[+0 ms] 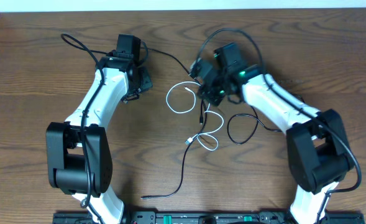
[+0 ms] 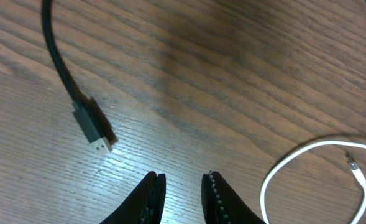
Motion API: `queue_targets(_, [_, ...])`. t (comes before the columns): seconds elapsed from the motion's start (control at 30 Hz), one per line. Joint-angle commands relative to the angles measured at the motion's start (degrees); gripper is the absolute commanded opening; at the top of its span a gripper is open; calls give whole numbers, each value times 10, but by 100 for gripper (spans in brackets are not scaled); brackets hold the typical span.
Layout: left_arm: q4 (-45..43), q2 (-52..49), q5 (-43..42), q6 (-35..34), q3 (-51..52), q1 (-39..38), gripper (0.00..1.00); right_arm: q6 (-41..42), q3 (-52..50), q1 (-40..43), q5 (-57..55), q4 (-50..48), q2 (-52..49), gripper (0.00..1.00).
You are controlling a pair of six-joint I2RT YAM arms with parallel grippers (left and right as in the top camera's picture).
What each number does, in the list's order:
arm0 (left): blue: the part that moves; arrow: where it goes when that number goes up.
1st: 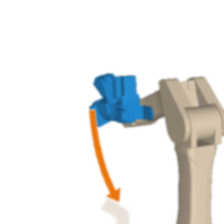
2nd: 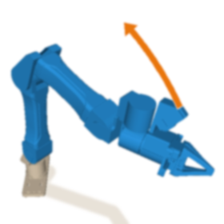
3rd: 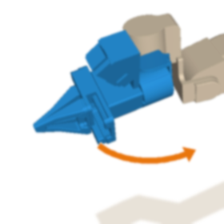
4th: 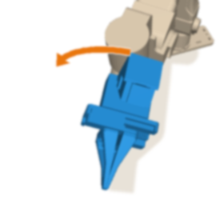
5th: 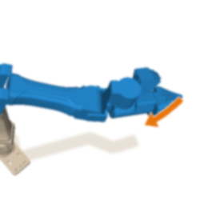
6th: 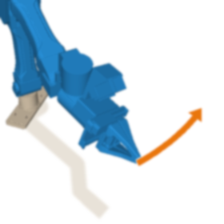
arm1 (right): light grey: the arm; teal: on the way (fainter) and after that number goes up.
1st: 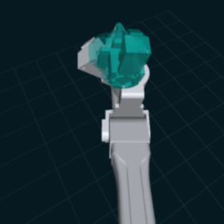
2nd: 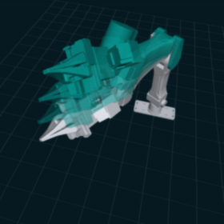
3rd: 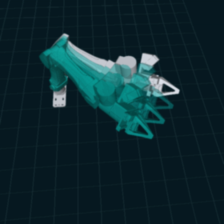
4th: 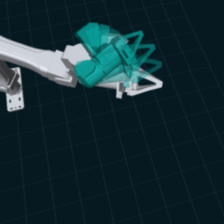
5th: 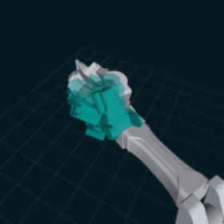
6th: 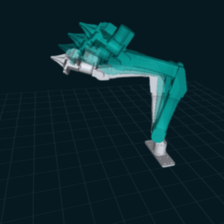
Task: Untangle cables
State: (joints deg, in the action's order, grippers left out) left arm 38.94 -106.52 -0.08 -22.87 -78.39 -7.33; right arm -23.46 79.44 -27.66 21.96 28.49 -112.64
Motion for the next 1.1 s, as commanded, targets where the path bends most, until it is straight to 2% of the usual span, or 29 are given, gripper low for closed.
queue_targets(0.0, [2,-9,25,-3,3,0,25,8,5,-50,-45,39,-14,37])
queue_targets(0.03, [3,-9,25,-3,3,0,26,7,5,-62,-85,86,-15,37])
queue_targets(0.1, [2,-9,25,-3,3,0,27,8,4,-62,-95,122,-15,39])
queue_targets(0.2, [2,-9,25,-3,3,0,28,55,3,-62,-75,129,-17,38])
queue_targets(0.37, [2,-9,25,-3,3,0,29,221,3,-63,-112,149,-37,28])
queue_targets(0.47, [3,-9,25,-3,3,0,29,307,3,-61,-173,160,-66,27])
queue_targets(0.6, [2,-9,25,-3,3,0,29,327,7,-53,-169,158,-63,27])
queue_targets(0.67, [2,-9,25,-3,3,0,29,340,23,-56,-113,156,-59,22])
queue_targets(0.77, [2,-9,24,-3,3,0,29,379,75,-60,-109,159,-27,30])
queue_targets(0.83, [2,-9,24,-3,3,0,29,400,88,-67,-110,156,-23,32])
queue_targets(0.97, [2,-9,22,-3,3,0,29,507,73,-93,-256,132,-38,33])
queue_targets(1.07, [2,-9,22,-3,3,0,29,524,60,-95,-257,123,-61,33])
